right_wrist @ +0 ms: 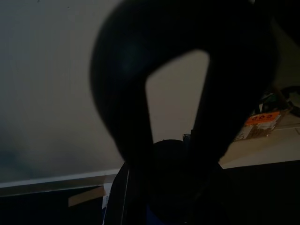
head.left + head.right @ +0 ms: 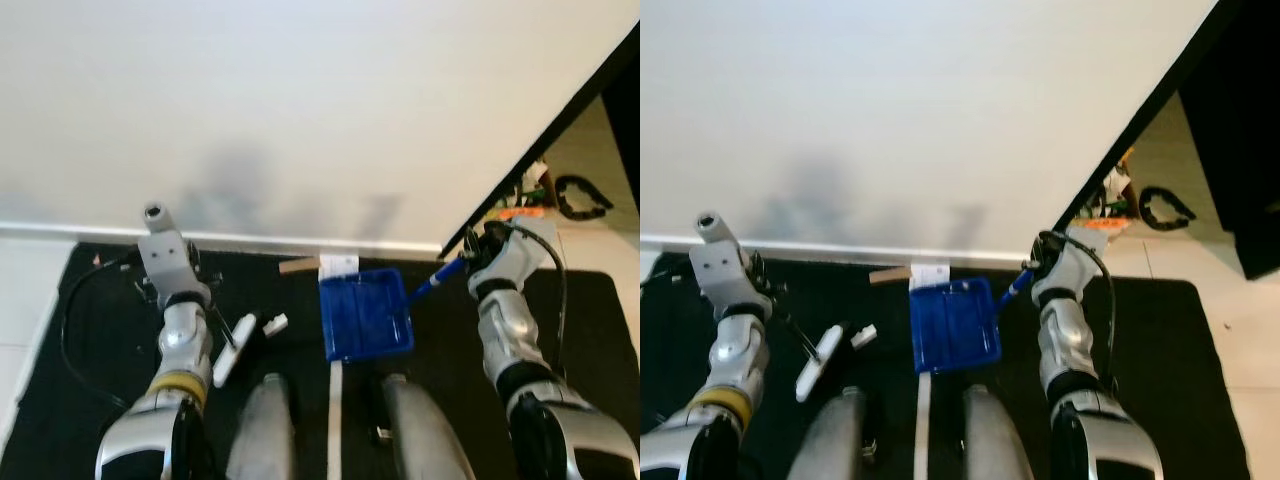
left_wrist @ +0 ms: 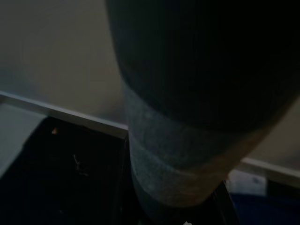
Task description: Sweep floor
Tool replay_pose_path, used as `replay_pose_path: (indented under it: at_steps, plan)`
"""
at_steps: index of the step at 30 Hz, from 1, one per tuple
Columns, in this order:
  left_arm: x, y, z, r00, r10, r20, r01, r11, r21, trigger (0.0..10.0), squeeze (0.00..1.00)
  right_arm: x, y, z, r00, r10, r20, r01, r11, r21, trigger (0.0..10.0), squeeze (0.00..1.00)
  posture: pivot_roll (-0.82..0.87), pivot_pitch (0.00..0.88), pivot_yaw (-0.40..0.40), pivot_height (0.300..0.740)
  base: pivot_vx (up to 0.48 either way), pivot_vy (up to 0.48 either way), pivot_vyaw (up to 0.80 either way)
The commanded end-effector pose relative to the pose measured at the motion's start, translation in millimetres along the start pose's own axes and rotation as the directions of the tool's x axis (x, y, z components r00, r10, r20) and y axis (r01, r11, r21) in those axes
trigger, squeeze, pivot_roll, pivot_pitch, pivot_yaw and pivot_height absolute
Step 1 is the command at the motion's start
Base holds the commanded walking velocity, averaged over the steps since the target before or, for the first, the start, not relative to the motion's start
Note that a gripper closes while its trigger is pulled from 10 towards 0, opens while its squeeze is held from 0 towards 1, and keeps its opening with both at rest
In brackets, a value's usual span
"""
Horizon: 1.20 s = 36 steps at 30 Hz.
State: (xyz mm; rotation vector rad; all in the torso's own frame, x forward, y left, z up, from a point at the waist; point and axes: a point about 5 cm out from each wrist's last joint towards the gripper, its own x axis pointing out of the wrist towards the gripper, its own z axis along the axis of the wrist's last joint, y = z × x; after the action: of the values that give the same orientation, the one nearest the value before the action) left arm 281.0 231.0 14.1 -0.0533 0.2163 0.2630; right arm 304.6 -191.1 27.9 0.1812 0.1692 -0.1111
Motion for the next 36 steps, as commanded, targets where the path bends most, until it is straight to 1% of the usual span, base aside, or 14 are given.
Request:
replay_pose_path:
  at_steps: [1, 2, 3, 7, 11, 13, 17, 19, 20, 24, 30, 33, 34, 36]
  plan:
    - [-15.4, -3.2, -32.6, 0.987, -0.002, -0.162, -0.004, 0.999, -0.037, 10.0, 0.0, -20.8, 11.4, -46.5, 0.974, 0.029, -0.225, -0.01, 0.996, 0.089, 10.0, 0.0, 0.02, 0.112, 0.08, 0.74, 0.0, 0.0, 0.0]
    - [-13.9, -6.2, -31.3, 0.987, -0.018, -0.163, 0.015, 1.0, -0.018, 10.0, 0.0, -20.3, 10.8, -45.9, 0.974, 0.027, -0.224, -0.007, 0.996, 0.092, 10.0, 0.0, 0.02, 0.093, 0.082, 0.74, 0.0, 0.0, 0.0]
    - [-9.1, -11.5, -26.5, 0.986, -0.036, -0.165, 0.036, 0.999, -0.003, 10.0, 0.0, -16.5, 9.5, -41.5, 0.976, 0.022, -0.219, 0.001, 0.995, 0.101, 10.0, 0.0, 0.05, 0.152, 0.051, 0.74, 0.0, 0.0, 0.0]
    - [-4.1, -13.4, -19.2, 0.989, -0.043, -0.141, 0.04, 0.999, -0.022, 10.0, 0.0, -12.3, 11.2, -37.1, 0.976, 0.028, -0.217, -0.008, 0.996, 0.092, 10.0, 0.0, 0.05, 0.175, 0.045, 0.74, 0.0, 0.0, 0.0]
    - [1.2, -11.1, -10.0, 0.993, -0.043, -0.108, 0.043, 0.999, -0.007, 10.0, 0.0, -8.7, 17.8, -32.8, 0.977, 0.051, -0.206, -0.048, 0.999, 0.017, 10.0, 0.0, 0.06, 0.118, 0.062, 0.74, 0.0, 0.0, 0.0]
    - [3.5, -7.9, -6.4, 0.994, -0.041, -0.101, 0.041, 0.999, 0.002, 10.0, 0.0, -7.3, 21.7, -31.0, 0.978, 0.062, -0.2, -0.065, 0.998, -0.012, 10.0, 0.0, 0.07, 0.119, 0.056, 0.74, 0.0, 0.0, 0.0]
    - [10.9, 9.8, 15.0, 1.0, 0.015, 0.007, -0.016, 0.998, 0.059, 10.0, 0.0, -1.6, 23.6, -19.0, 0.99, 0.063, -0.126, -0.061, 0.998, 0.026, 10.0, 0.0, 0.08, 0.147, -0.012, 0.74, 0.0, 0.0, 0.0]
    - [11.6, 11.6, 18.7, 0.999, 0.036, 0.034, -0.038, 0.997, 0.072, 10.0, 0.0, -0.8, 23.0, -17.0, 0.991, 0.068, -0.117, -0.065, 0.997, 0.028, 10.0, 0.0, 0.08, 0.157, -0.031, 0.74, 0.0, 0.0, 0.0]
    - [12.9, 13.4, 24.2, 0.996, 0.056, 0.067, -0.061, 0.995, 0.082, 10.0, 0.0, 1.7, 25.3, -12.9, 0.991, 0.083, -0.104, -0.081, 0.996, 0.022, 10.0, 0.0, 0.08, 0.205, -0.073, 0.74, 0.0, 0.0, 0.0]
    - [15.5, 17.8, 37.6, 0.986, 0.085, 0.146, -0.1, 0.991, 0.094, 10.0, 0.0, 7.1, 31.7, -3.3, 0.989, 0.125, -0.072, -0.126, 0.992, -0.006, 10.0, 0.0, 0.07, 0.242, -0.091, 0.74, 0.0, 0.0, 0.0]
    - [20.9, 27.7, 79.5, 0.93, 0.087, 0.358, -0.132, 0.986, 0.104, 10.0, 0.0, 11.8, 36.6, 5.5, 0.987, 0.155, -0.05, -0.157, 0.986, -0.058, 10.0, 0.0, 0.03, 0.311, -0.116, 0.74, 0.0, 0.0, 0.0]
    - [23.5, 29.5, 96.5, 0.9, 0.106, 0.424, -0.15, 0.986, 0.073, 10.0, 0.0, 12.8, 35.9, 8.0, 0.987, 0.153, -0.04, -0.155, 0.986, -0.057, 10.0, 0.0, 0.02, 0.332, -0.122, 0.74, 0.0, 0.0, 0.0]
    - [25.5, 29.4, 110.4, 0.871, 0.129, 0.475, -0.161, 0.987, 0.027, 10.0, 0.0, 13.0, 35.2, 9.6, 0.987, 0.155, -0.029, -0.156, 0.986, -0.055, 10.0, 0.0, 0.01, 0.343, -0.126, 0.74, 0.0, 0.0, 0.0]
    - [26.4, 27.4, 116.3, 0.859, 0.123, 0.498, -0.159, 0.987, 0.032, 10.0, 0.0, 13.0, 34.9, 9.7, 0.987, 0.155, -0.029, -0.157, 0.986, -0.05, 10.0, 0.0, 0.01, 0.349, -0.126, 0.74, 0.0, 0.0, 0.0]
